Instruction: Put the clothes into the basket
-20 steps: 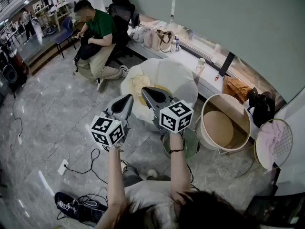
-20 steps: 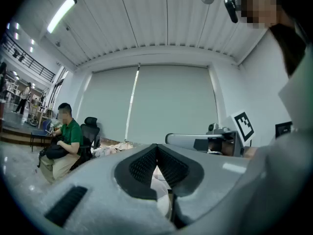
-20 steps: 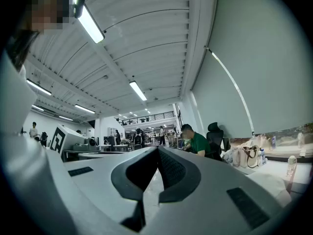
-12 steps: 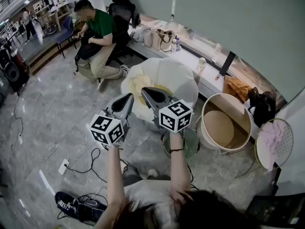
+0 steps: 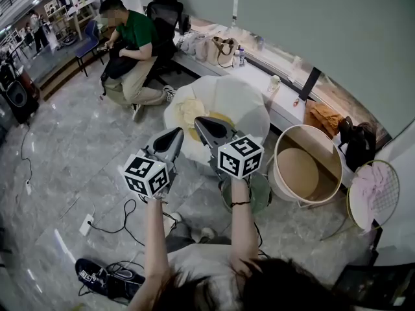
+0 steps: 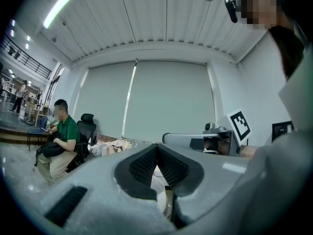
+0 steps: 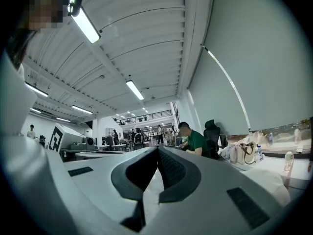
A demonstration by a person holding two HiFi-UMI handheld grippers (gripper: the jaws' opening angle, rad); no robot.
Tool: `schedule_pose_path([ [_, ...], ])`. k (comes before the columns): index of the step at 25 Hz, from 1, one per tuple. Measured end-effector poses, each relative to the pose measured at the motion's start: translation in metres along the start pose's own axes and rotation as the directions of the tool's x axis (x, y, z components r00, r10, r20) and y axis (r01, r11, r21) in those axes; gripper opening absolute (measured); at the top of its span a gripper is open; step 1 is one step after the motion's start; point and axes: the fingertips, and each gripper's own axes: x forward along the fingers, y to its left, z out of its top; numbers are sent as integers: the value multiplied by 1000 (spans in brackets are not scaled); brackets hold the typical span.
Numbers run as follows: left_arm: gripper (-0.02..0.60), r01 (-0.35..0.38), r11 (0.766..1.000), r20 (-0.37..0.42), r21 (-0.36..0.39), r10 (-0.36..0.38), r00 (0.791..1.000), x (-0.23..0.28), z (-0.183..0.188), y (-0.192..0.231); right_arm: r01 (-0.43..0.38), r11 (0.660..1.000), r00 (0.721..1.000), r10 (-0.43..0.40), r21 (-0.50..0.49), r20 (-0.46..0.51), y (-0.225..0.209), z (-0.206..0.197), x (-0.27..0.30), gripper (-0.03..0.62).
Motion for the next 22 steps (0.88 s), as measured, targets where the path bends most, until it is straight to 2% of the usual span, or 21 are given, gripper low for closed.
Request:
schedule_pose_path([
  [8, 11, -18, 1000, -28, -18, 17, 999, 4, -7, 12, 3, 999, 1000, -3, 33, 3, -10, -4, 4, 9],
  [13, 11, -4, 1000, -41, -27, 3, 999, 15, -13, 24, 27, 998, 1000, -27, 48, 3, -24, -8, 14, 8],
  [22, 11, 20, 998, -55, -53, -23, 998, 44, -19, 73, 70, 995, 997, -69, 71, -25, -59, -17, 53, 9],
])
